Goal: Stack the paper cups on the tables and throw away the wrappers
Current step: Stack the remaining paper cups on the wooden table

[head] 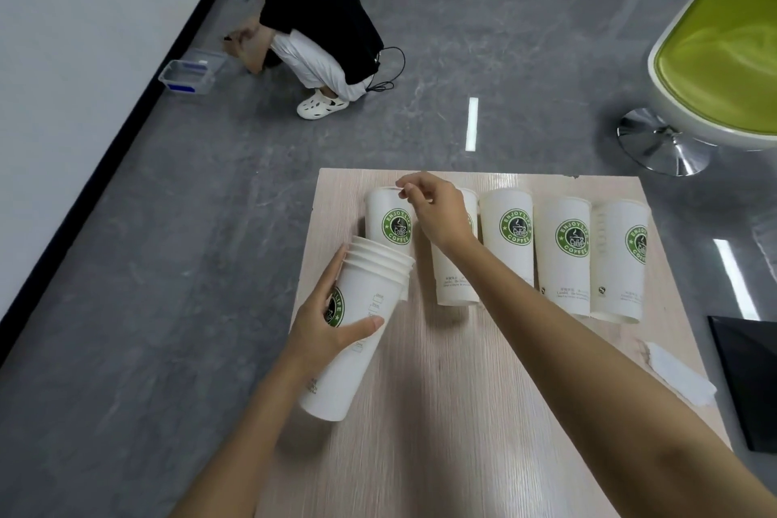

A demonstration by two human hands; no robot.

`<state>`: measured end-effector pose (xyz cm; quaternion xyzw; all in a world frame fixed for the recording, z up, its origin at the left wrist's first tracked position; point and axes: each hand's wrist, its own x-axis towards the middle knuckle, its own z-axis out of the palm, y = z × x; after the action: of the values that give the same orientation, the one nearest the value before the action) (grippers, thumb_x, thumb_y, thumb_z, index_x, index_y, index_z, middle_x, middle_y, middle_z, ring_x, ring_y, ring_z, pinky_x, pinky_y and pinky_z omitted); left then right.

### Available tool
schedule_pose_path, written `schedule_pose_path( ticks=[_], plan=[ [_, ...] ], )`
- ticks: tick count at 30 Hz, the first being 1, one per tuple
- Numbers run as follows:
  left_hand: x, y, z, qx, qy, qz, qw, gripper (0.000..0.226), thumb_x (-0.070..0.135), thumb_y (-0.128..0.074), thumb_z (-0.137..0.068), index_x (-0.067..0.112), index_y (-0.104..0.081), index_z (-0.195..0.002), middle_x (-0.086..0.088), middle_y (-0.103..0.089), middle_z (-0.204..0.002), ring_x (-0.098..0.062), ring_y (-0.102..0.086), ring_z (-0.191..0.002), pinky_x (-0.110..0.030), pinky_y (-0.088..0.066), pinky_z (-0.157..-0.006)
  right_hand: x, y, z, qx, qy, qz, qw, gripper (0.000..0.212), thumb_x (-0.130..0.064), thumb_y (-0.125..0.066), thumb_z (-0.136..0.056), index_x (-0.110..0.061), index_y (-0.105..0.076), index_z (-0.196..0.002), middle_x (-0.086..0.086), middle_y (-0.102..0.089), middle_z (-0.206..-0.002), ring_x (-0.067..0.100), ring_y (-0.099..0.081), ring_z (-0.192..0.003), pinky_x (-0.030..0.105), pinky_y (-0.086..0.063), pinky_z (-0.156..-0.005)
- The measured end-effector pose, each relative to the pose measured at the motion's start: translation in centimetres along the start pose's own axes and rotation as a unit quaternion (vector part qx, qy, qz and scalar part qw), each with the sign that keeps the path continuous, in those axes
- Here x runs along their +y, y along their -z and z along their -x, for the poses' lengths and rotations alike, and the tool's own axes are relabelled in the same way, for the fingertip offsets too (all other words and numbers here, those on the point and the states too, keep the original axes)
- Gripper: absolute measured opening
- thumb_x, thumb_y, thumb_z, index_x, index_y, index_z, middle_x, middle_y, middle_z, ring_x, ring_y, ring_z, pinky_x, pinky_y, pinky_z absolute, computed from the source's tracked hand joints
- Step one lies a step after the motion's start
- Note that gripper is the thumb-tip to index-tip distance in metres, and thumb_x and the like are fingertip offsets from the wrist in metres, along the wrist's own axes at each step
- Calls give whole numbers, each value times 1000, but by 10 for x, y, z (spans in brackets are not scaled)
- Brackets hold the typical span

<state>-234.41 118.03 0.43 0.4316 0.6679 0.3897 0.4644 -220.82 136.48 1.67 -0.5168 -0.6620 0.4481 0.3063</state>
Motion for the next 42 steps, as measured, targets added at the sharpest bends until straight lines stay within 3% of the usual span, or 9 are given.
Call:
schedule_pose_path(
  ticks=[7, 11, 15, 20, 24, 31, 36, 39, 42],
  plan=[
    [-4, 7, -15, 15, -12, 13, 1000, 111, 43, -84, -55, 44, -26, -149, 56, -35, -128, 24, -42, -119, -1, -42, -88, -5, -13, -29, -45, 11, 75, 996, 21, -15, -51, -95, -12, -67, -110, 3, -67, -113, 13, -59, -99, 19, -39, -80],
    [-3, 8, -16, 16, 0, 5, 1000, 106, 36, -84, -59, 47, -26, -148, 46, -34, -136, 20, -42, -122, -7, -46, -92, -1, -21, -39, -102, -6, 123, 987, 20, -12, -53, -94, -12, -66, -109, 6, -67, -114, 23, -62, -105, 36, -47, -93],
    [-3, 9, -15, 16, 0, -5, 1000, 104, 26, -88, -67, 49, -25, -146, 26, -39, -145, 5, -48, -125, -20, -47, -99, -1, -23, -40, -126, -10, 142, 982, 22, -8, -50, -94, -13, -66, -108, 6, -66, -116, 22, -61, -106, 36, -48, -93],
    [-7, 11, -15, 10, -3, 3, 1000, 101, 50, -82, -55, 64, -27, -138, 27, -38, -149, 4, -46, -129, -26, -48, -102, 4, -27, -44, -137, -26, 145, 980, 31, 0, -49, -89, -24, -68, -95, 4, -69, -107, 23, -63, -105, 45, -48, -95],
    [-8, 13, -13, 11, -14, 1, 1000, 100, 51, -81, -55, 64, -27, -138, 27, -38, -149, 6, -46, -128, -14, -48, -95, -1, -25, -41, -128, -31, 152, 980, 42, 6, -42, -83, -25, -70, -90, -10, -60, -70, 17, -58, -82, 38, -48, -85],
    [-9, 17, -4, 5, -9, 0, 1000, 104, 50, -82, -58, 60, -24, -143, 24, -36, -152, -4, -45, -134, -43, -45, -108, -2, -22, -30, -118, -9, 121, 986, 41, 2, -42, -85, -26, -72, -82, 15, -71, -92, 38, -62, -89, 33, -49, -75],
    [-5, 16, 3, 7, -13, -6, 1000, 104, 52, -82, -56, 64, -23, -141, 26, -35, -151, -1, -46, -132, -39, -47, -106, -7, -7, -19, -91, -2, 93, 992, 36, 1, -43, -91, -19, -72, -88, 9, -71, -98, 27, -63, -89, 30, -47, -80],
    [-3, 15, 6, 12, -22, -7, 1000, 103, 52, -81, -54, 66, -24, -139, 28, -35, -151, 2, -46, -131, -32, -47, -104, -17, 4, -12, -48, 5, 75, 996, 32, 1, -46, -91, -16, -73, -90, 9, -71, -98, 17, -59, -80, 26, -44, -75],
    [-2, 14, 9, 9, -25, -9, 1000, 105, 51, -81, -54, 63, -24, -141, 27, -36, -151, -4, -47, -131, -36, -48, -104, -30, 16, -7, 0, 29, 69, 997, 26, 0, -50, -91, -12, -73, -92, 9, -71, -95, 15, -56, -72, 14, -40, -64]
  ],
)
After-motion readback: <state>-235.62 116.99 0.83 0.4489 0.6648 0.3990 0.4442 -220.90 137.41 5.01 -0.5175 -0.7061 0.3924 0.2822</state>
